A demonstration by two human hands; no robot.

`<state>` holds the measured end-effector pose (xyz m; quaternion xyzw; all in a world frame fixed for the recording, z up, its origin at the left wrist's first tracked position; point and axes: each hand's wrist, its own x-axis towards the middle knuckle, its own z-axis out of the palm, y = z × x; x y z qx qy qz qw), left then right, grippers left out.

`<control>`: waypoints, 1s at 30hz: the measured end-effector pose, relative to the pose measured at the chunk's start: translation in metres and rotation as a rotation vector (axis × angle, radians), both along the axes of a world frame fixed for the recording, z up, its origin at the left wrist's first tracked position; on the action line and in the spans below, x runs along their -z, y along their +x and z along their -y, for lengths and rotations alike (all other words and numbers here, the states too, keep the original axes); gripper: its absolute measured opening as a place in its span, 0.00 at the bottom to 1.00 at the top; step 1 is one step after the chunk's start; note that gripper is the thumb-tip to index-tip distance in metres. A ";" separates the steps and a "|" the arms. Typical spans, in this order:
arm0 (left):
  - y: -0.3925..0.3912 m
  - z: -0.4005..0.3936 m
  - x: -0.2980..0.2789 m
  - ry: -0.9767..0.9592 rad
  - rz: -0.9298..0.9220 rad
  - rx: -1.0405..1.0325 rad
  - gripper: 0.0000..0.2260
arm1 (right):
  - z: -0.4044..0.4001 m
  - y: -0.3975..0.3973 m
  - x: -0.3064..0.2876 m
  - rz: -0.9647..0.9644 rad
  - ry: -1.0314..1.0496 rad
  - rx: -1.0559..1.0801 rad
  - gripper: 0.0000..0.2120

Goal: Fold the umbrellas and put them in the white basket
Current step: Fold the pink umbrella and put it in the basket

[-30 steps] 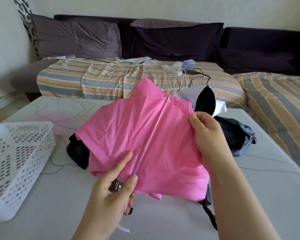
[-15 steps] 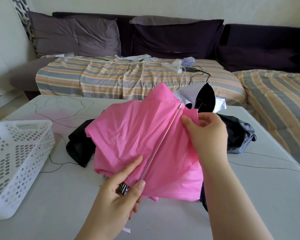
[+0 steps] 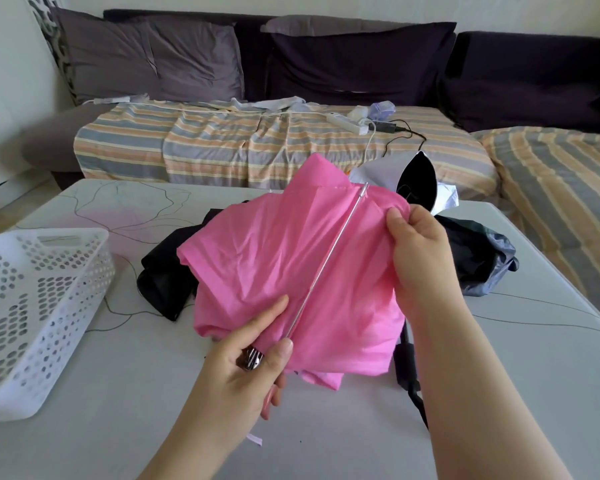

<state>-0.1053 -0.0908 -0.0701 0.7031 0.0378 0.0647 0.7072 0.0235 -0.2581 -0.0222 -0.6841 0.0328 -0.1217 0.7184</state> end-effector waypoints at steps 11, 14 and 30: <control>0.020 -0.002 0.000 -0.355 -0.028 -0.180 0.19 | -0.014 -0.021 0.006 0.332 -0.592 -0.108 0.27; 0.029 -0.013 -0.002 -0.459 -0.012 -0.263 0.18 | -0.022 -0.035 0.025 0.340 -0.845 -0.485 0.35; 0.036 -0.026 0.010 -0.465 -0.012 -0.434 0.17 | -0.033 -0.026 0.026 -0.240 0.194 -0.203 0.14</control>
